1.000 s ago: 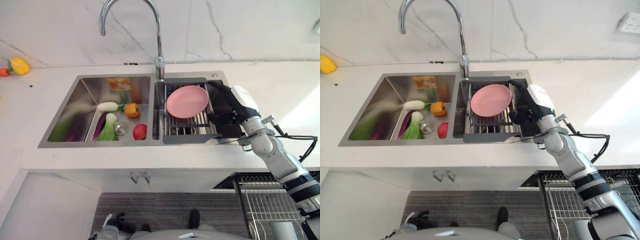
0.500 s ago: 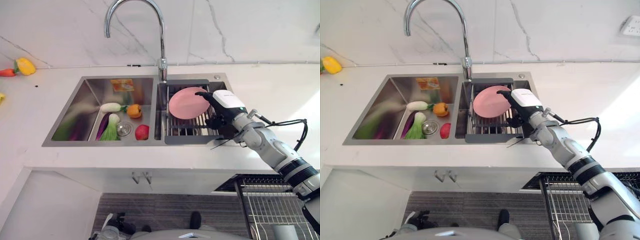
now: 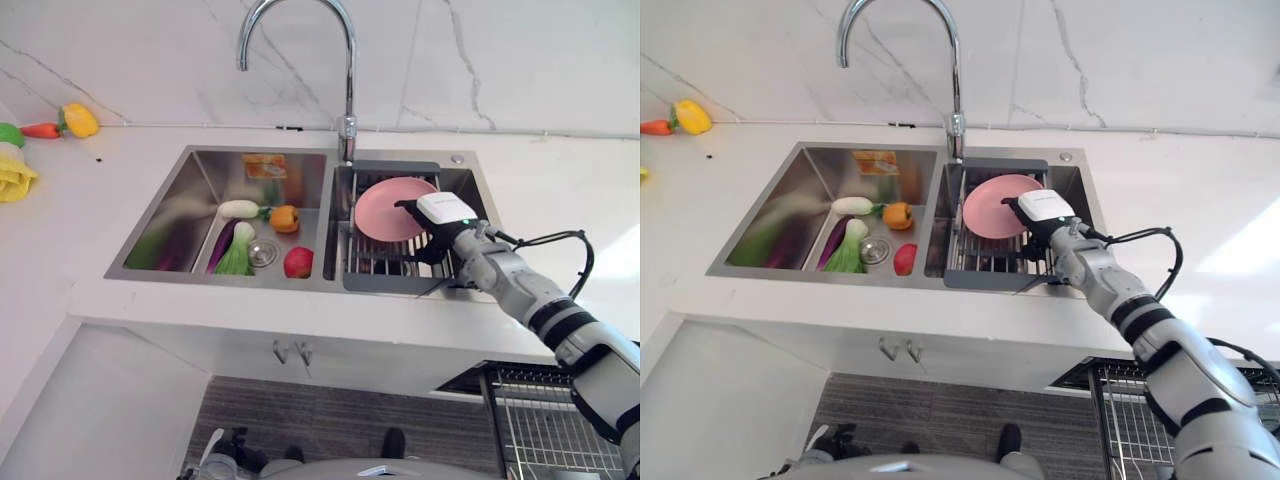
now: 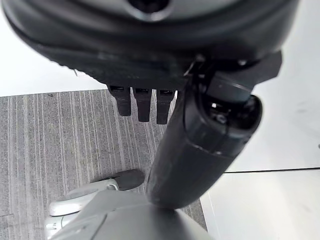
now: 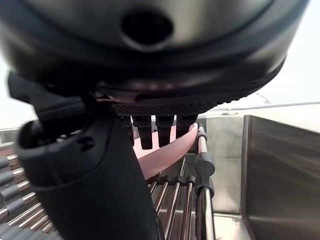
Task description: Place the dishes in the dishwasher.
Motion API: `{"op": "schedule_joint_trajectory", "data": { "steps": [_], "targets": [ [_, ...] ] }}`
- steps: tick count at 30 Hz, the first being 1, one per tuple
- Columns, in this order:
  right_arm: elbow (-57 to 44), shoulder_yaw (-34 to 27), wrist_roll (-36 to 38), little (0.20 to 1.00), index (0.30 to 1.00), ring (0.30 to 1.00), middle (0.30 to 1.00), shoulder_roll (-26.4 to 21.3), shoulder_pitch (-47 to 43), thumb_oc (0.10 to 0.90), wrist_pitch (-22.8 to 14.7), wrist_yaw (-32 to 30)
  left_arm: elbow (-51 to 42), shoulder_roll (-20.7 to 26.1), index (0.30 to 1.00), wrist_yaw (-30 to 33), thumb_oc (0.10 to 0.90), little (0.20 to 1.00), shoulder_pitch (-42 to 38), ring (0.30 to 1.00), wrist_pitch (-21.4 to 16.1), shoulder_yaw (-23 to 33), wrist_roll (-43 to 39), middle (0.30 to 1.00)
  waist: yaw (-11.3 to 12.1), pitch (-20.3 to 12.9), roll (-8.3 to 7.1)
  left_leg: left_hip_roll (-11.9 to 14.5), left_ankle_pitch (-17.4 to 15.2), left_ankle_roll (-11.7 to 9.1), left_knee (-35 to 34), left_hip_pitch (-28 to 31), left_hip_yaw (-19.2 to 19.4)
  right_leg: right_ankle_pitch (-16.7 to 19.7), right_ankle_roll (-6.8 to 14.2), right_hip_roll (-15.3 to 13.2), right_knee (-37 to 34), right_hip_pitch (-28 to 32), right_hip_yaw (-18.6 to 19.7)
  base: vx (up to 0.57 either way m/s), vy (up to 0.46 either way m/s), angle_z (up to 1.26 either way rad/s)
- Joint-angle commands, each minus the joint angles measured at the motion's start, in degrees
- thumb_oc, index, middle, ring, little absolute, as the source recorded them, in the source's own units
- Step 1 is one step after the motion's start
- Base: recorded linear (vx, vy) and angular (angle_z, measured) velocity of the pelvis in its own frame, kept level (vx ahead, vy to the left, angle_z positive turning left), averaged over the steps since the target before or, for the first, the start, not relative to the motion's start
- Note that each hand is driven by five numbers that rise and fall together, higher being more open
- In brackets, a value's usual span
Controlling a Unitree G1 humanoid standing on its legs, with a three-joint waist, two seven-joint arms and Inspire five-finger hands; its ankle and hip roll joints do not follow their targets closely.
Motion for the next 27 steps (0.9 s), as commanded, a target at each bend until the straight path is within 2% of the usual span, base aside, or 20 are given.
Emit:
{"op": "schedule_joint_trajectory", "data": {
  "steps": [1, 5, 6, 7, 8, 9, 15, 20, 24, 27],
  "targets": [
    [5.21, 0.04, -2.56, 0.9, 0.9, 0.9, 0.9, 1.4, -11.24, 0.8, 1.53, -6.22, 3.77, 2.54, 0.9, 0.47, 0.8, 0.9, -1.14, 0.9, -0.46, -5.34, -0.21, 0.9, 1.06, -1.13, -3.96, 0.62, 1.5, -1.93, 0.37, -2.19, 2.82, -9.92, 6.68, -5.13, 0.79, 4.99, 1.24, 0.0, 0.0, 0.0],
    [8.07, -0.37, -5.6, 0.9, 0.9, 0.9, 0.9, 2.99, -12.11, 0.8, 3.07, -8.52, 3.22, 2.61, 0.9, 0.83, 0.8, 0.9, -1.4, 0.9, -0.58, -6.14, 0.23, 0.9, 1.59, -0.53, -3.61, 0.31, 1.64, -1.81, 0.45, -2.95, 2.23, -9.72, 6.78, -5.31, 0.79, 4.4, 1.1, -0.01, -0.001, 0.04],
    [8.1, -0.37, -5.62, 0.74, 0.74, 0.74, 0.74, 3.01, -12.12, 0.693, 3.07, -8.54, 3.22, 2.61, 0.9, 0.84, 0.8, 0.9, -1.4, 0.9, -0.58, -6.14, 0.23, 0.9, 1.57, -0.55, -3.62, 0.3, 1.65, -1.81, 0.45, -2.98, 2.22, -9.71, 6.78, -5.32, 0.79, 4.38, 1.09, 0.0, 0.0, 0.09],
    [8.46, -0.3, -6.05, 0.507, 0.507, 0.507, 0.507, 3.14, -12.27, 0.538, 3.23, -8.85, 3.19, 2.57, 0.9, 0.94, 0.8, 0.9, -1.5, 0.9, -0.6, -6.22, 0.22, 0.9, 1.6, -0.53, -3.57, 0.26, 1.68, -1.81, 0.43, -3.1, 2.17, -9.69, 6.79, -5.36, 0.79, 4.27, 1.03, 0.0, 0.001, 0.1],
    [8.93, -0.2, -6.63, 0.331, 0.331, 0.331, 0.331, 3.28, -12.43, 0.42, 3.44, -9.06, 3.11, 2.54, 0.9, 0.96, 0.8, 0.9, -1.59, 0.9, -0.65, -6.41, 0.33, 0.9, 1.72, -0.49, -3.54, 0.26, 1.7, -1.84, 0.45, -3.2, 2.1, -9.7, 6.79, -5.38, 0.79, 4.18, 1.02, 0.0, -0.002, 0.1],
    [9.45, -0.11, -7.29, 0.3, 0.3, 0.3, 0.3, 3.26, -12.61, 0.4, 3.68, -9.44, 3.11, 2.57, 0.9, 1.0, 0.8, 0.9, -1.68, 0.9, -0.66, -6.51, 0.5, 0.9, 1.79, -0.48, -3.51, 0.24, 1.72, -1.86, 0.44, -3.3, 2.03, -9.7, 6.79, -5.41, 0.79, 4.07, 1.0, 0.0, -0.004, 0.06],
    [8.14, -0.89, -10.01, 0.3, 0.3, 0.3, 0.3, 3.2, -11.25, 0.4, 4.02, -11.97, 1.33, 3.03, 0.9, 1.85, 0.8, 0.9, -2.83, 0.9, -1.15, -9.56, 5.26, 0.9, 1.62, -0.33, -3.33, 0.14, 1.57, -1.85, 0.37, -3.4, 1.76, -9.85, 6.89, -5.57, 0.79, 4.06, 0.86, 0.0, -0.001, 0.01],
    [4.06, -3.13, -8.85, 0.3, 0.3, 0.3, 0.3, 2.72, -9.07, 0.4, 3.5, -13.8, 0.17, 3.74, 0.9, 2.46, 0.8, 0.9, -3.35, 0.9, -1.22, -11.07, 8.59, 0.9, 1.23, -0.3, -3.31, 0.11, 1.23, -1.74, 0.26, -2.99, 1.93, -9.91, 6.99, -5.65, 0.79, 4.21, 0.96, 0.0, 0.0, 0.0],
    [-2.16, -6.04, -7.77, 0.3, 0.3, 0.3, 0.3, 1.74, -6.76, 0.4, 3.07, -14.91, 0.86, 3.79, 0.9, 2.67, 0.8, 0.9, -3.33, 0.9, -0.73, -9.78, 8.83, 0.9, 0.74, -0.45, -3.24, 0.15, 0.87, -1.61, 0.2, -2.29, 2.46, -9.93, 7.0, -5.7, 0.79, 4.46, 1.28, 0.0, 0.0, 0.0],
    [-9.56, -10.43, -6.49, 0.3, 0.3, 0.3, 0.3, 0.24, -3.58, 0.4, 2.79, -16.0, 2.26, 3.42, 0.9, 2.86, 0.8, 0.9, -2.75, 0.9, 0.11, -6.44, 7.04, 0.9, 0.16, -0.69, -3.14, 0.16, 0.51, -1.47, 0.16, -1.52, 2.86, -9.86, 6.99, -5.69, 0.79, 4.65, 1.63, 0.0, 0.0, 0.0]
  ]
}}
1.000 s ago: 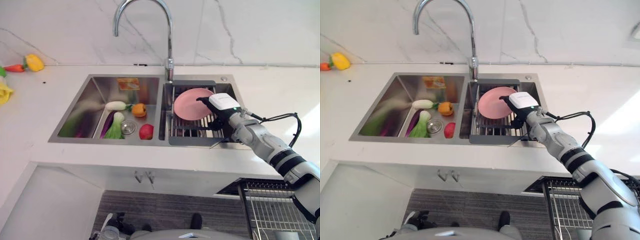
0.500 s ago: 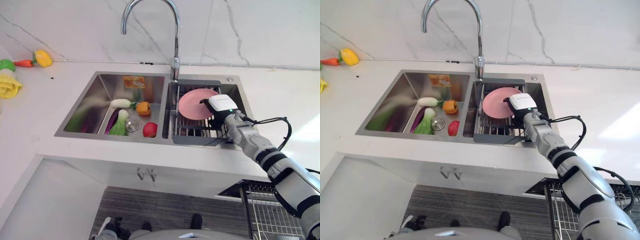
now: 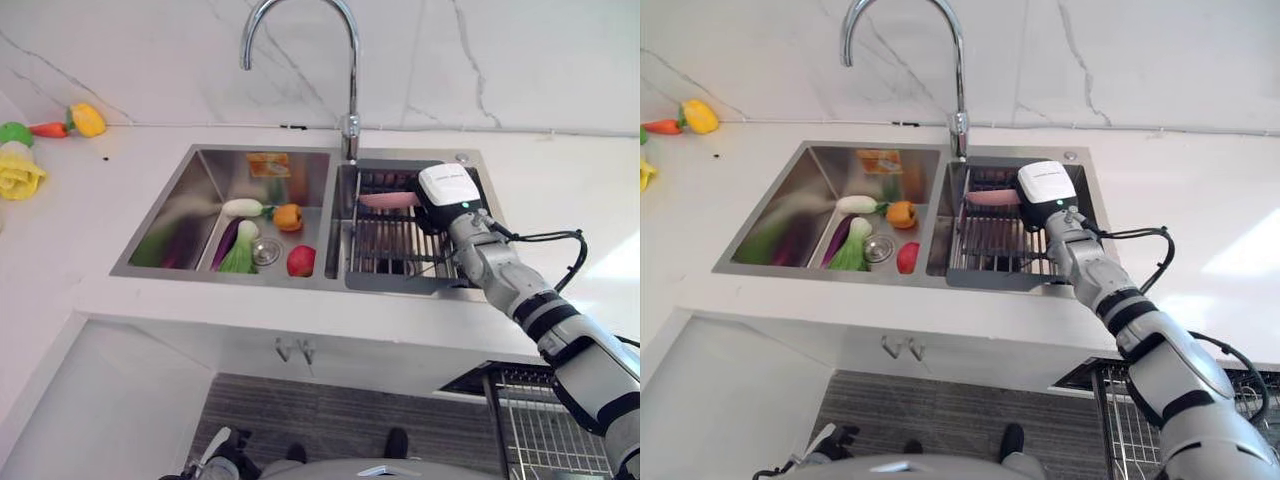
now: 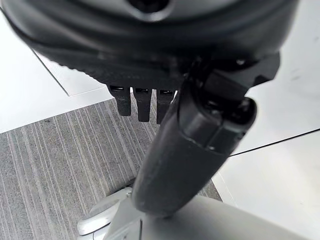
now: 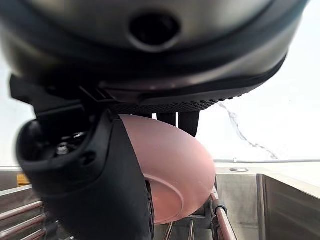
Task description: Place the dishes in the dishwasher.
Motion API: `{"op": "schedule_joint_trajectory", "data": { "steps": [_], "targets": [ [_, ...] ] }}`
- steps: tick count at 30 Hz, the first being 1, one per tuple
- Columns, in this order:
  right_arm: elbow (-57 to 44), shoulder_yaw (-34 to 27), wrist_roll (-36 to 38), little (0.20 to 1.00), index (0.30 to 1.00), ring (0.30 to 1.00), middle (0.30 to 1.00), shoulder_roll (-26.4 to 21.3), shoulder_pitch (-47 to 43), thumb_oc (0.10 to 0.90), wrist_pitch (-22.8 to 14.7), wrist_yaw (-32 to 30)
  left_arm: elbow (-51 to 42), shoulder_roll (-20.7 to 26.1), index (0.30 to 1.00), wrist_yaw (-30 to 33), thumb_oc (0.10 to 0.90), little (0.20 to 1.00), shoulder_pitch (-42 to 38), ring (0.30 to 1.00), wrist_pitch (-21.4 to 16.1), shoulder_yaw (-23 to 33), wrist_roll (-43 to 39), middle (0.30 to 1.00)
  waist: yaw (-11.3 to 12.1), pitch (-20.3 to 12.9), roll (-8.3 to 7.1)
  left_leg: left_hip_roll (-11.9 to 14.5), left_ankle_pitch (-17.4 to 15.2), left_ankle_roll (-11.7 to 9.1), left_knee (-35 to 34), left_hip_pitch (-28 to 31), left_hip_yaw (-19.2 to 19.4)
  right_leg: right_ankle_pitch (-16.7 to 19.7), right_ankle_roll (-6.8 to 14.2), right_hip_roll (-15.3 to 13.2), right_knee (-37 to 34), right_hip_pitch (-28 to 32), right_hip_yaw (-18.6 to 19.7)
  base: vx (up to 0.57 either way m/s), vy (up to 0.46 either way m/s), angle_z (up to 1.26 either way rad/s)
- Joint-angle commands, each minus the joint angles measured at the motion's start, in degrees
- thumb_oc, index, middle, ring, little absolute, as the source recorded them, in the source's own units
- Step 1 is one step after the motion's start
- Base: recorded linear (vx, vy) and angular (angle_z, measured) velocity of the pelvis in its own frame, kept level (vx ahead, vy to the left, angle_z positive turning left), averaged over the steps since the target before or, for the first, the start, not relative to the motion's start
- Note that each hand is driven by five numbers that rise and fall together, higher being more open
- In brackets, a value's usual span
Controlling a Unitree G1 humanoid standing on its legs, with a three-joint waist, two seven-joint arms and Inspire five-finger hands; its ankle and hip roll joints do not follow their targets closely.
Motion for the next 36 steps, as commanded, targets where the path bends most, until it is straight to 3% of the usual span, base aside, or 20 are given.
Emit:
{"op": "schedule_joint_trajectory", "data": {
  "steps": [1, 6, 9, 21, 23, 24, 27, 30, 31, 32, 33, 34, 35, 36],
  "targets": [
    [-6.54, -6.05, 2.1, 0.3, 0.3, 0.3, 0.3, -1.69, -3.12, 0.4, -1.07, -4.85, 3.59, 2.46, 0.9, 1.46, 0.8, 0.9, -3.52, 0.9, 0.13, -0.92, -0.07, 0.9, 0.92, 0.32, -3.98, 0.19, -0.25, -1.3, 0.17, 0.34, 4.25, -9.74, 7.05, -5.53, 0.95, 6.02, 2.73, 0.0, 0.0, 0.0],
    [-16.4, -11.92, 3.36, 0.3, 0.3, 0.3, 0.3, -4.0, 1.93, 0.4, -1.78, -5.39, 4.65, 2.12, 0.9, 1.52, 0.8, 0.9, -2.87, 0.9, 0.87, 2.06, -1.29, 0.9, -0.01, 0.06, -4.01, 0.16, -0.74, -1.11, 0.15, 1.18, 4.79, -9.69, 7.02, -5.41, 0.95, 6.27, 3.24, 0.01, 0.006, -0.03],
    [-26.27, -19.07, 5.16, 0.3, 0.3, 0.3, 0.3, -6.08, 8.55, 0.4, -3.18, -6.33, 4.93, 1.88, 0.9, 1.03, 0.8, 0.9, -2.34, 0.9, 1.39, 4.01, -0.95, 0.9, -1.33, -0.28, -4.01, 0.22, -1.25, -0.9, 0.14, 2.05, 5.57, -9.58, 7.05, -5.32, 0.95, 6.37, 4.06, 0.01, 0.011, -0.09],
    [-43.46, -37.03, 5.33, 0.3, 0.3, 0.3, 0.3, -9.96, 23.09, 0.4, -4.67, -11.19, 3.99, 1.58, 0.9, -0.18, 0.8, 0.9, -2.0, 0.9, 2.54, 4.77, 1.34, 0.9, -5.0, -0.36, -3.9, -0.56, -2.83, 0.44, 0.52, 3.64, 8.96, -8.35, 7.9, -6.12, 1.52, 5.48, 7.09, -0.02, 0.041, -0.21],
    [-46.53, -41.68, 4.37, 0.3, 0.3, 0.3, 0.3, -10.79, 26.28, 0.4, -4.64, -12.81, 3.19, 1.27, 0.9, -0.87, 0.8, 0.9, -2.56, 0.9, 2.4, 3.89, 2.38, 0.9, -6.9, -0.26, -3.7, -1.56, -3.36, 1.28, 0.57, 4.01, 10.34, -7.31, 8.66, -6.92, 2.32, 3.91, 8.89, -0.08, 0.141, -0.37],
    [-46.94, -42.17, 4.36, 0.3, 0.3, 0.3, 0.3, -10.77, 26.82, 0.4, -4.57, -12.67, 3.19, 1.29, 0.9, -0.89, 0.8, 0.9, -2.59, 0.9, 2.41, 3.68, 2.4, 0.9, -6.47, -0.36, -3.73, -1.64, -3.39, 1.36, 0.58, 3.98, 10.58, -7.35, 8.73, -6.98, 2.52, 3.65, 9.17, -0.07, 0.139, -0.4],
    [-49.85, -45.78, 3.58, 0.3, 0.3, 0.3, 0.3, -11.06, 29.63, 0.4, -4.45, -13.8, 2.11, 0.99, 0.9, -1.32, 0.8, 0.9, -3.33, 0.9, 2.18, 2.61, 3.34, 0.9, -8.38, 0.1, -3.63, -3.03, -3.96, 2.44, 0.62, 4.3, 11.93, -6.59, 9.45, -8.09, 4.44, 1.33, 11.55, -0.07, 0.124, -0.29],
    [-52.79, -48.84, 1.86, 0.3, 0.3, 0.3, 0.3, -10.82, 31.41, 0.4, -4.17, -15.65, 0.88, 0.94, 0.9, -1.34, 0.8, 0.9, -4.82, 0.9, 1.58, 2.24, 3.32, 0.9, -10.48, 2.9, -3.94, -4.29, -4.52, 3.65, 0.56, 4.57, 15.07, -4.09, 11.34, -9.24, 8.92, -4.6, 14.66, -0.22, 0.173, -0.74],
    [-53.91, -49.12, 1.24, 0.3, 0.3, 0.3, 0.3, -10.54, 31.45, 0.4, -3.95, -16.09, -0.02, 1.07, 0.9, -0.99, 0.8, 0.9, -5.17, 0.9, 1.15, 3.12, 2.62, 0.9, -11.38, 4.13, -4.03, -4.5, -5.37, 3.72, 0.73, 5.04, 18.85, -0.41, 12.05, -10.01, 8.19, -7.59, 13.38, -0.2, 0.129, -1.16],
    [-53.99, -49.17, 1.22, 0.3, 0.3, 0.3, 0.3, -10.46, 31.44, 0.4, -3.92, -16.05, -0.03, 1.14, 0.9, -0.99, 0.8, 0.9, -5.23, 0.9, 1.16, 3.15, 2.62, 0.9, -11.08, 3.95, -4.27, -4.72, -4.96, 3.73, 0.63, 4.72, 19.2, 0.18, 12.05, -10.09, 7.92, -8.04, 13.8, -0.2, 0.107, -1.35],
    [-54.59, -49.93, 0.26, 0.3, 0.3, 0.3, 0.3, -10.37, 32.59, 0.4, -3.3, -16.22, -0.37, 1.32, 0.9, -0.98, 0.8, 0.9, -5.29, 0.9, 1.13, 4.03, 2.72, 0.9, -11.79, 4.91, -4.44, -4.23, -5.29, 3.56, 1.16, 4.89, 22.69, 2.04, 12.05, -10.47, 6.34, -10.47, 10.74, -0.12, 0.031, -1.61],
    [-54.7, -50.03, 0.24, 0.3, 0.3, 0.3, 0.3, -10.28, 32.64, 0.4, -3.27, -16.18, -0.37, 1.38, 0.9, -0.99, 0.8, 0.9, -5.35, 0.9, 1.14, 4.04, 2.73, 0.9, -11.57, 4.74, -4.7, -4.43, -4.99, 3.54, 1.24, 4.52, 22.93, 2.51, 12.05, -10.58, 6.17, -10.89, 11.05, -0.2, 0.031, -1.75],
    [-54.59, -50.95, -0.44, 0.3, 0.3, 0.3, 0.3, -10.15, 34.92, 0.4, -2.84, -16.32, -0.63, 1.81, 0.9, -1.22, 0.8, 0.9, -5.41, 0.9, 1.39, 5.26, 3.17, 0.9, -11.51, 5.4, -4.46, -3.43, -4.88, 3.54, 1.89, 3.93, 25.64, 1.97, 12.05, -11.81, 5.25, -11.28, 6.94, -0.11, -0.008, -1.6],
    [-54.73, -51.11, -0.45, 0.3, 0.3, 0.3, 0.3, -10.09, 35.12, 0.4, -2.82, -16.26, -0.66, 1.84, 0.9, -1.24, 0.8, 0.9, -5.39, 0.9, 1.42, 5.19, 3.18, 0.9, -11.37, 5.38, -4.45, -3.39, -4.94, 3.53, 1.95, 3.94, 25.71, 1.95, 12.05, -11.76, 5.28, -11.29, 6.99, -0.16, -0.008, -1.39]
  ]
}}
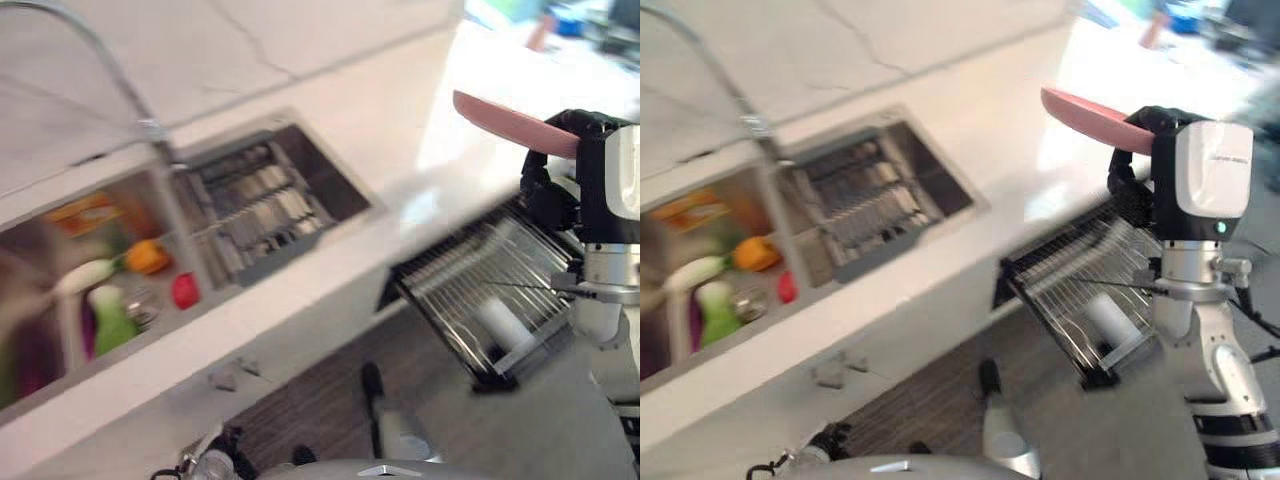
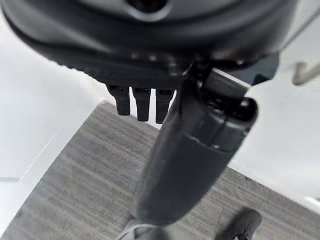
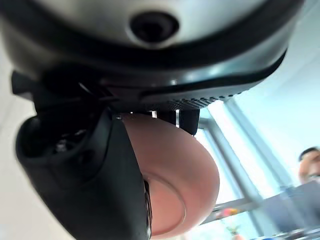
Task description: Place the dishes in the dishwasher.
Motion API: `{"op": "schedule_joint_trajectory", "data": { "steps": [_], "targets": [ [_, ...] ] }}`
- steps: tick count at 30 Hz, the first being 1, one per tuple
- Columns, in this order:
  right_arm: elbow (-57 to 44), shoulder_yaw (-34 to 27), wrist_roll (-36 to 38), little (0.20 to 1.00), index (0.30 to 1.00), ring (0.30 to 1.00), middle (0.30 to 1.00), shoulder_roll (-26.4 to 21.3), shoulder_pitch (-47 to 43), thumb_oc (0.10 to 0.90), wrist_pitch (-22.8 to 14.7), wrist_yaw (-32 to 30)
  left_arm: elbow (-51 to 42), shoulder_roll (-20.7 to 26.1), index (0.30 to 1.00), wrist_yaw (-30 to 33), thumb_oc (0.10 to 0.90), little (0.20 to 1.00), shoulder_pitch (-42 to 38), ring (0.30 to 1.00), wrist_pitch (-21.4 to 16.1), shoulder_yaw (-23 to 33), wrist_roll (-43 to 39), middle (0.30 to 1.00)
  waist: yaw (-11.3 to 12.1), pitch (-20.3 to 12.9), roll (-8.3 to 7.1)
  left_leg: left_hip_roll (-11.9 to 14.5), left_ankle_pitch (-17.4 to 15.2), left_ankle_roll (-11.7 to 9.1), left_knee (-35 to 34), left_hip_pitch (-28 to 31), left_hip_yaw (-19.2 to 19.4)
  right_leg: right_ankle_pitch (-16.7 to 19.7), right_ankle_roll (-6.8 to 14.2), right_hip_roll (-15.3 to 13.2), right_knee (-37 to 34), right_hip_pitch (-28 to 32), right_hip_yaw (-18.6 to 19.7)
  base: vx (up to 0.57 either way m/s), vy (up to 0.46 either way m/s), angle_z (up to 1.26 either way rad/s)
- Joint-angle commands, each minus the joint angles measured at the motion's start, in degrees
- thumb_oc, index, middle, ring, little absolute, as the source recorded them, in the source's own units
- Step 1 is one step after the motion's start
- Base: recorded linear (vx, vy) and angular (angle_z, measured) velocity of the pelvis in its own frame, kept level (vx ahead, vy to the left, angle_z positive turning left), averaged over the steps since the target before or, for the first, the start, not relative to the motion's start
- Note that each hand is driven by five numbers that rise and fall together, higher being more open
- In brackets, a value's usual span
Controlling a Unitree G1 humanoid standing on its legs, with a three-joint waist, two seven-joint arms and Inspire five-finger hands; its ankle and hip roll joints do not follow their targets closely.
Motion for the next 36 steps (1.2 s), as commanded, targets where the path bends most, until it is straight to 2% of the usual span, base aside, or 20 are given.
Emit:
{"op": "schedule_joint_trajectory", "data": {
  "steps": [1, 3, 4, 7, 8, 9, 11, 14, 15, 17, 19, 26, 29, 30, 31, 35, 36],
  "targets": [
    [-3.23, -5.99, -2.06, 0.3, 0.3, 0.3, 0.3, -4.38, -7.38, 0.4, -0.45, -4.38, 1.53, 0.72, 0.9, 0.18, 0.8, 0.9, -2.95, 0.9, -1.72, -0.11, 0.83, 0.9, 3.06, -2.83, 1.11, 4.73, -1.41, -2.44, 0.46, -0.84, -3.44, -1.27, 1.52, -8.93, 4.71, 1.35, -2.87, -0.13, -0.012, -1.27],
    [-1.35, -7.48, -3.06, 0.3, 0.3, 0.3, 0.3, -5.58, -4.18, 0.4, -0.18, -3.57, 0.79, 1.17, 0.9, -0.03, 0.8, 0.9, -2.01, 0.9, -1.6, 1.37, -0.66, 0.9, 4.5, -2.82, 1.01, 6.02, -0.29, -1.76, 2.1, -3.64, -0.94, -4.47, 0.36, -11.47, 9.15, 4.79, -5.39, -0.26, -0.076, -0.89],
    [-1.36, -7.57, -3.05, 0.3, 0.3, 0.3, 0.3, -5.59, -4.03, 0.4, -0.2, -3.58, 0.73, 1.17, 0.9, -0.04, 0.8, 0.9, -1.93, 0.9, -1.57, 1.26, -0.69, 0.9, 4.58, -2.86, 1.02, 6.06, -0.42, -1.78, 2.27, -3.68, -0.94, -4.69, 0.36, -11.5, 9.44, 4.69, -5.34, -0.24, -0.109, -0.58],
    [1.07, -8.99, -6.03, 0.3, 0.3, 0.3, 0.3, -6.24, -0.95, 0.4, 1.43, -2.67, -0.23, 1.58, 0.9, -1.06, 0.8, 0.9, -0.89, 0.9, -1.85, 1.33, -1.12, 0.9, 6.37, -4.27, 0.88, 7.48, 0.58, -1.76, 4.6, -7.53, 0.34, -8.42, -0.17, -13.07, 13.75, 9.74, -6.38, -0.16, -0.108, -0.59],
    [1.77, -9.54, -7.61, 0.3, 0.3, 0.3, 0.3, -6.64, -0.21, 0.4, 2.05, -2.42, -0.53, 1.8, 0.9, -1.28, 0.8, 0.9, -0.6, 0.9, -2.05, 1.31, -0.89, 0.9, 7.12, -5.2, 0.65, 7.6, -0.19, -2.29, 4.71, -7.99, -0.43, -9.37, 0.56, -13.23, 13.06, 12.18, -6.3, -0.04, -0.251, -0.57],
    [2.95, -10.9, -8.62, 0.3, 0.3, 0.3, 0.3, -5.88, 2.1, 0.4, 3.19, -2.95, -0.73, 1.56, 0.9, -1.19, 0.8, 0.9, 0.61, 0.9, -1.95, 1.6, -1.33, 0.9, 7.95, -6.0, -0.11, 8.57, 0.49, -3.32, 5.89, -8.87, 0.05, -8.03, 1.21, -12.87, 10.37, 13.67, -7.45, -0.04, -0.33, -0.37],
    [4.14, -9.99, -8.36, 0.3, 0.3, 0.3, 0.3, -4.9, 2.17, 0.4, 3.44, -3.04, -0.26, 1.59, 0.9, -1.07, 0.8, 0.9, 0.98, 0.9, -1.93, 2.19, -1.92, 0.9, 8.64, -6.37, -0.12, 9.78, 0.89, -4.15, 6.91, -9.7, 0.38, -7.16, 1.52, -12.72, 8.46, 14.02, -8.64, -0.06, -0.228, -0.36],
    [6.77, -6.47, -8.61, 0.3, 0.3, 0.3, 0.3, -5.27, 2.79, 0.4, 2.77, 0.24, 0.48, 1.21, 0.9, -0.66, 0.8, 0.9, 2.23, 0.9, -1.91, 3.53, -2.6, 0.9, 9.65, -7.44, -0.47, 10.82, 1.64, -5.14, 6.73, -9.31, 0.26, -7.25, 1.52, -10.99, 3.91, 16.03, -10.36, 0.04, -0.191, -0.22],
    [8.14, -4.11, -8.05, 0.3, 0.3, 0.3, 0.3, -6.3, 2.53, 0.4, 1.87, 2.52, 1.07, 0.85, 0.9, -0.66, 0.8, 0.9, 2.9, 0.9, -1.94, 3.93, -3.34, 0.9, 9.95, -7.61, -0.25, 11.65, 2.64, -5.95, 6.01, -8.72, 0.24, -7.78, 1.46, -9.79, 2.29, 16.88, -10.83, 0.06, -0.198, -0.09],
    [9.58, -1.38, -7.3, 0.3, 0.3, 0.3, 0.3, -7.28, 1.2, 0.4, 0.88, 3.86, 1.38, 0.34, 0.9, -0.96, 0.8, 0.9, 3.33, 0.9, -2.11, 3.6, -4.07, 0.9, 9.9, -7.31, -0.07, 12.5, 4.96, -6.27, 5.6, -8.85, 0.93, -7.72, 0.76, -8.69, 1.21, 17.29, -12.13, -0.04, -0.173, -0.14],
    [12.26, 1.88, -6.52, 0.3, 0.3, 0.3, 0.3, -8.62, -1.11, 0.4, 0.34, 4.32, 1.64, 0.0, 0.9, -1.28, 0.8, 0.9, 3.36, 0.9, -2.33, 2.74, -4.38, 0.9, 10.09, -7.07, 0.46, 13.44, 6.3, -7.12, 4.81, -9.11, -0.02, -8.77, 0.27, -7.38, 0.36, 17.84, -13.03, -0.03, -0.122, -0.06],
    [18.55, 8.53, -6.87, 0.3, 0.3, 0.3, 0.3, -12.01, -6.93, 0.4, 0.4, 5.27, 1.41, -0.12, 0.9, -1.55, 0.8, 0.9, 3.77, 0.9, -2.61, 1.15, -5.18, 0.9, 11.56, -6.57, 1.88, 14.54, 9.18, -8.47, 2.0, -9.87, -2.81, -10.53, -0.54, -5.83, -0.19, 19.27, -16.2, 0.02, -0.054, 0.3],
    [21.97, 11.11, -8.55, 0.3, 0.3, 0.3, 0.3, -13.38, -9.99, 0.4, 1.38, 4.59, 1.76, 0.14, 0.9, -1.41, 0.8, 0.9, 4.3, 0.9, -2.62, 0.85, -5.53, 0.9, 12.69, -6.22, 2.31, 14.38, 9.95, -8.75, 0.9, -10.59, -4.54, -10.96, -0.87, -5.58, -0.25, 19.7, -17.79, 0.03, -0.029, 0.48],
    [25.56, 13.73, -9.31, 0.3, 0.3, 0.3, 0.3, -14.07, -12.77, 0.4, 2.1, 4.19, 2.03, 0.44, 0.9, -1.22, 0.8, 0.9, 4.32, 0.9, -2.57, 0.62, -6.01, 0.9, 13.87, -5.76, 2.43, 14.04, 10.27, -8.84, 0.68, -11.39, -5.74, -11.05, -1.09, -5.63, -0.2, 19.77, -18.6, 0.02, -0.023, 0.42],
    [25.9, 14.17, -9.29, 0.3, 0.3, 0.3, 0.3, -14.06, -13.25, 0.4, 2.06, 4.03, 2.04, 0.41, 0.9, -1.21, 0.8, 0.9, 4.31, 0.9, -2.57, 0.75, -6.03, 0.9, 13.63, -5.74, 2.44, 14.04, 10.28, -8.84, 0.71, -11.47, -5.85, -11.07, -1.1, -5.63, -0.2, 19.78, -18.7, 0.0, -0.02, 0.43],
    [35.46, 21.94, -9.67, 0.3, 0.3, 0.3, 0.3, -13.66, -21.63, 0.4, 4.34, 2.28, 2.45, 1.19, 0.9, -0.42, 0.8, 0.9, 3.27, 0.9, -2.77, -0.1, -7.45, 0.9, 15.94, -3.94, 2.68, 13.34, 11.17, -9.11, 0.75, -14.6, -8.58, -10.91, -1.35, -6.01, 0.06, 18.76, -20.14, -0.04, -0.028, 0.48],
    [42.83, 25.2, -11.24, 0.3, 0.3, 0.3, 0.3, -11.97, -24.84, 0.4, 6.59, 0.91, 2.64, 1.48, 0.9, 0.36, 0.8, 0.9, 2.91, 0.9, -3.05, -0.28, -8.26, 0.9, 16.97, -3.0, 3.06, 12.97, 11.55, -9.11, 0.81, -16.3, -9.97, -10.91, -1.52, -6.25, 0.12, 18.14, -20.99, 0.06, -0.061, 0.5]
  ]
}}
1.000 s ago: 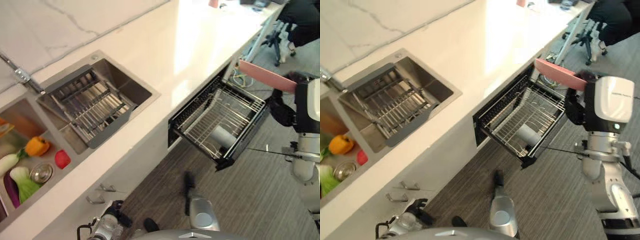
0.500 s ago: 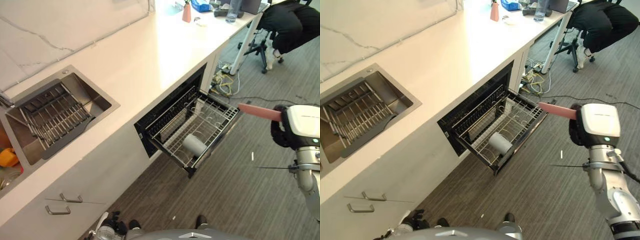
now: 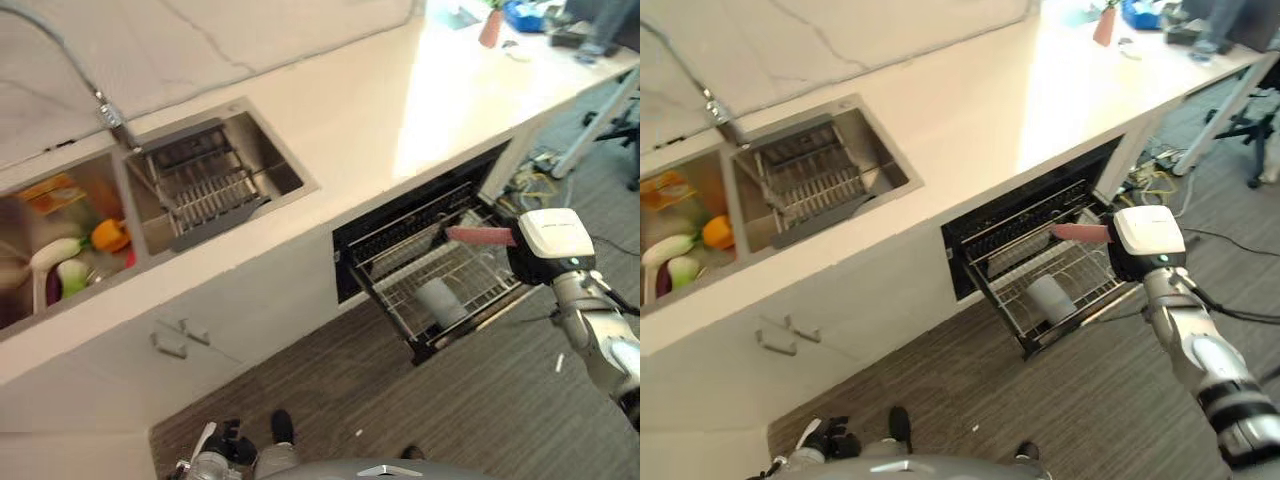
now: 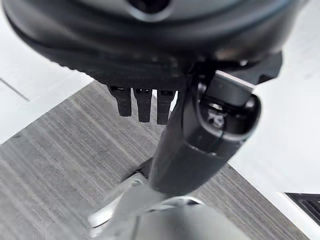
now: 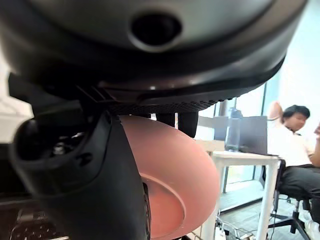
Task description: Place the dishes in the dishwasher.
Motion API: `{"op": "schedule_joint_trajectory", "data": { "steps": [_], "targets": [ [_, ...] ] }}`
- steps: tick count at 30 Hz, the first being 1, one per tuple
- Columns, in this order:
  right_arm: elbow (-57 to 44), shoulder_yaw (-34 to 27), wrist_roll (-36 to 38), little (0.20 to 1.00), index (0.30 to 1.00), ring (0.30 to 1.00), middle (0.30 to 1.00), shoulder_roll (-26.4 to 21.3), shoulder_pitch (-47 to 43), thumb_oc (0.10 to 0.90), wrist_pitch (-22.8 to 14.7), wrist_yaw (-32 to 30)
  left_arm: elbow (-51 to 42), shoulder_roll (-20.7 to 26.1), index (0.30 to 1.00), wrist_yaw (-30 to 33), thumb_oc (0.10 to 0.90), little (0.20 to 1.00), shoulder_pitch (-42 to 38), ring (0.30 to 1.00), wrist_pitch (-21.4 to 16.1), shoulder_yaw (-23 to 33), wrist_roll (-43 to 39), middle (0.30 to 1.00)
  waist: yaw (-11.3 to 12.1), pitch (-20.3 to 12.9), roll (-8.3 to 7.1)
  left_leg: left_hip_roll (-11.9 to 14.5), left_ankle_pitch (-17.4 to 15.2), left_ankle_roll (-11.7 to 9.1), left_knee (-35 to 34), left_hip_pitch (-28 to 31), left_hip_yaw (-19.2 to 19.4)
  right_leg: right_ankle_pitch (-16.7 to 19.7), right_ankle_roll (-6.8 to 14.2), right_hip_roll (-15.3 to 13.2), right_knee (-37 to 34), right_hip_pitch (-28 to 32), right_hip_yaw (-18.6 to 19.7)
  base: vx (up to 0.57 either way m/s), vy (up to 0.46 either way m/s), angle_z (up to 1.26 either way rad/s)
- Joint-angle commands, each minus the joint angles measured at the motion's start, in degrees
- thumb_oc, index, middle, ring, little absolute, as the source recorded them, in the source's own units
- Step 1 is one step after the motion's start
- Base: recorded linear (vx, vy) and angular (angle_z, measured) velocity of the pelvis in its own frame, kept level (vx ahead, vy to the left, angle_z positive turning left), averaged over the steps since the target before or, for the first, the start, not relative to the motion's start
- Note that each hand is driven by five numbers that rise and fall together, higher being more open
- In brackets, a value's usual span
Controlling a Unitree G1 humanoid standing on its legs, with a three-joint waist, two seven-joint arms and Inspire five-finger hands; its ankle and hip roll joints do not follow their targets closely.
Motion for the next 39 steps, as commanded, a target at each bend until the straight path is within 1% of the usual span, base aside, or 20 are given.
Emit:
{"op": "schedule_joint_trajectory", "data": {
  "steps": [1, 3, 4, 5, 10, 11, 15, 16, 18, 20, 21, 22, 23, 26, 30, 33, 34, 35, 38, 39],
  "targets": [
    [3.67, 0.83, -3.57, 0.3, 0.3, 0.3, 0.3, -1.47, -9.98, 0.4, 3.91, -6.69, 3.75, 2.51, 0.9, 1.44, 0.8, 0.9, -0.21, 0.9, -0.04, -4.04, -1.98, 0.9, 2.64, 2.0, -1.46, 1.45, -3.02, -2.14, 1.81, -1.12, 0.08, -2.79, 4.11, -4.27, 1.03, -0.79, 2.65, 0.06, -0.076, 0.6],
    [10.05, 4.46, -3.05, 0.3, 0.3, 0.3, 0.3, 0.47, -14.54, 0.4, 4.97, -7.81, 3.14, 2.64, 0.9, 2.26, 0.8, 0.9, -0.33, 0.9, -0.67, -5.2, -3.63, 0.9, 3.59, 3.41, -1.06, 1.1, -2.51, -2.3, 1.94, -3.04, -0.84, -2.61, 4.0, -4.58, 1.16, -1.92, 2.32, 0.01, -0.039, 0.4],
    [10.05, 4.46, -3.05, 0.3, 0.3, 0.3, 0.3, 0.47, -14.54, 0.4, 4.97, -7.81, 3.14, 2.64, 0.9, 2.26, 0.8, 0.9, -0.33, 0.9, -0.67, -5.2, -3.63, 0.9, 3.59, 3.41, -1.06, 1.1, -2.51, -2.3, 1.94, -3.04, -0.84, -2.61, 4.0, -4.58, 1.16, -1.92, 2.32, -0.03, -0.015, 0.42],
    [14.77, 8.12, -2.53, 0.3, 0.3, 0.3, 0.3, 2.1, -18.92, 0.4, 5.49, -8.42, 2.03, 2.85, 0.9, 2.62, 0.8, 0.9, -0.3, 0.9, -1.26, -6.03, -5.17, 0.9, 4.42, 4.72, -0.39, 0.74, -1.92, -2.4, 1.89, -4.71, -1.38, -2.23, 3.99, -4.86, 1.24, -3.4, 2.21, -0.02, -0.006, 0.35],
    [21.28, 13.43, -1.91, 0.3, 0.3, 0.3, 0.3, 3.95, -25.94, 0.4, 6.52, -9.69, -0.05, 2.71, 0.9, 3.32, 0.8, 0.9, -0.17, 0.9, -2.14, -7.71, -7.79, 0.9, 5.61, 6.95, 0.93, 0.29, -0.88, -2.56, 1.34, -7.21, -2.03, -1.26, 4.26, -5.61, 1.26, -6.52, 3.05, -0.03, 0.015, 0.25],
    [22.67, 15.61, -2.73, 0.3, 0.3, 0.3, 0.3, 4.03, -28.32, 0.4, 7.13, -9.59, -0.8, 2.84, 0.9, 3.44, 0.8, 0.9, -0.47, 0.9, -2.39, -8.37, -8.31, 0.9, 6.09, 7.79, 1.44, 0.15, -0.45, -2.71, 1.08, -8.22, -2.15, -0.93, 4.38, -5.91, 1.21, -7.65, 3.19, -0.02, 0.015, 0.09],
    [25.8, 18.8, -5.05, 0.3, 0.3, 0.3, 0.3, 5.05, -30.84, 0.4, 8.36, -9.19, -1.83, 2.71, 0.9, 3.72, 0.8, 0.9, -1.42, 0.9, -2.82, -8.61, -9.04, 0.9, 6.28, 8.68, 2.28, 0.06, -0.1, -2.91, 0.94, -9.44, -2.02, -0.71, 4.42, -6.18, 1.16, -9.14, 3.63, 0.0, 0.0, 0.0],
    [26.4, 19.47, -5.6, 0.9, 0.9, 0.9, 0.9, 6.42, -30.49, 0.8, 8.56, -8.94, -2.46, 2.49, 0.9, 3.94, 0.8, 0.9, -1.79, 0.9, -2.96, -8.52, -9.72, 0.9, 6.18, 8.97, 2.58, 0.05, -0.1, -2.98, 0.93, -9.5, -1.85, -0.78, 4.47, -6.18, 1.1, -9.44, 4.05, 0.0, 0.0, 0.0],
    [24.59, 18.4, -4.81, 0.9, 0.9, 0.9, 0.9, 8.61, -27.67, 0.8, 7.97, -8.24, -2.5, 2.4, 0.9, 4.2, 0.8, 0.9, -2.13, 0.9, -2.79, -7.48, -10.26, 0.9, 5.77, 8.87, 2.61, 0.12, -0.2, -3.0, 0.93, -9.11, -1.67, -0.89, 4.4, -6.12, 1.08, -9.39, 4.44, 0.0, 0.0, -0.1],
    [24.45, 18.27, -4.86, 0.9, 0.9, 0.9, 0.9, 8.62, -27.5, 0.8, 8.0, -8.17, -2.51, 2.48, 0.9, 4.2, 0.8, 0.9, -2.08, 0.9, -2.79, -7.51, -10.25, 0.9, 5.82, 8.84, 2.54, 0.12, -0.21, -3.01, 0.93, -9.08, -1.66, -0.9, 4.39, -6.12, 1.08, -9.37, 4.45, -0.03, -0.005, -0.12],
    [19.2, 18.26, -5.29, 0.9, 0.9, 0.9, 0.9, 8.62, -23.62, 0.8, 6.02, -4.59, -2.31, 2.78, 0.9, 4.35, 0.8, 0.9, -2.32, 0.9, -2.56, -6.2, -9.78, 0.9, 4.86, 8.7, 2.1, 0.44, 0.51, -2.4, 1.38, -8.94, -1.04, -0.01, 3.79, -6.19, 1.24, -9.42, 3.98, 0.01, -0.032, -0.09],
    [19.08, 18.24, -5.32, 0.9, 0.9, 0.9, 0.9, 8.59, -23.52, 0.8, 6.02, -4.5, -2.27, 2.77, 0.9, 4.34, 0.8, 0.9, -2.29, 0.9, -2.54, -6.21, -9.78, 0.9, 4.82, 8.36, 1.98, 0.44, -0.42, -3.04, 0.95, -8.27, -1.65, -1.1, 4.2, -6.02, 1.1, -8.87, 4.7, -0.07, -0.02, -0.1],
    [17.41, 17.57, -4.88, 0.9, 0.9, 0.9, 0.9, 7.85, -21.92, 0.8, 5.05, -3.66, -2.18, 2.87, 0.9, 4.27, 0.8, 0.9, -2.39, 0.9, -2.47, -5.81, -9.58, 0.9, 4.5, 8.44, 1.88, 0.59, 0.39, -2.43, 1.41, -8.5, -1.01, -0.16, 3.74, -6.12, 1.25, -9.1, 3.93, 0.0, 0.0, 0.0],
    [13.44, 14.79, -2.01, 0.9, 0.9, 0.9, 0.9, 5.08, -16.34, 0.8, 2.24, -1.36, -1.91, 3.22, 0.9, 3.53, 0.8, 0.9, -2.8, 0.9, -2.18, -4.93, -8.64, 0.9, 3.01, 7.58, 0.87, 1.16, -0.36, -2.5, 1.54, -6.56, -0.51, -0.78, 3.57, -5.64, 1.27, -7.8, 4.28, -0.01, -0.038, -0.06],
    [7.96, 8.23, 0.65, 0.9, 0.9, 0.9, 0.9, 1.79, -8.01, 0.8, 0.91, 0.06, -0.8, 3.56, 0.9, 2.38, 0.8, 0.9, -3.11, 0.9, -1.48, -3.3, -6.98, 0.9, 0.86, 6.62, -0.33, 1.85, -1.66, -2.41, 1.97, -3.5, 0.7, -1.54, 3.39, -4.87, 1.28, -5.92, 4.97, 0.04, -0.043, -0.11],
    [4.48, 0.15, 2.99, 0.9, 0.9, 0.9, 0.9, 0.51, -1.21, 0.8, 1.17, -0.98, 0.02, 3.75, 0.9, 1.79, 0.8, 0.9, -3.2, 0.9, -0.83, -2.16, -5.33, 0.9, -0.96, 5.52, -1.43, 2.5, -2.48, -2.31, 2.15, -0.88, 2.15, -2.06, 3.21, -3.98, 1.31, -4.61, 5.81, 0.08, -0.046, -0.34],
    [0.74, -6.64, 5.27, 0.9, 0.9, 0.9, 0.9, -0.04, 3.01, 0.8, 1.2, -2.75, 0.49, 3.78, 0.9, 1.75, 0.8, 0.9, -2.79, 0.9, -0.39, -1.0, -4.69, 0.9, -2.17, 4.89, -1.9, 2.92, -2.84, -2.27, 2.09, 0.73, 3.24, -2.22, 3.17, -3.49, 1.28, -4.14, 6.62, 0.06, -0.032, -0.43],
    [0.41, -7.09, 5.23, 0.9, 0.9, 0.9, 0.9, -0.08, 3.52, 0.8, 1.25, -2.63, 0.49, 3.81, 0.9, 1.75, 0.8, 0.9, -2.8, 0.9, -0.39, -1.19, -4.68, 0.9, -1.93, 4.9, -1.89, 2.92, -2.84, -2.27, 2.06, 0.83, 3.3, -2.23, 3.17, -3.49, 1.28, -4.1, 6.67, 0.06, -0.012, -0.45],
    [-4.47, -20.46, 12.21, 0.9, 0.9, 0.9, 0.9, 2.75, 10.91, 0.8, 2.0, -8.95, 0.89, 3.22, 0.9, 2.41, 0.8, 0.9, -2.67, 0.9, 0.43, 0.33, -4.5, 0.9, -4.05, 4.1, -2.29, 3.49, -3.16, -2.17, 1.83, 2.79, 5.25, -2.24, 3.17, -2.75, 1.46, -4.11, 8.3, 0.04, -0.009, -0.36],
    [-4.4, -28.54, 16.54, 0.764, 0.764, 0.764, 0.764, 6.65, 16.04, 0.709, 2.66, -12.55, 1.26, 2.77, 0.9, 2.89, 0.8, 0.9, -2.28, 0.9, 1.04, 1.76, -4.21, 0.9, -5.38, 3.41, -2.28, 3.86, -3.29, -2.17, 1.58, 3.92, 6.23, -2.51, 3.03, -2.23, 1.43, -3.74, 8.64, 0.06, -0.012, -0.33]
  ]
}}
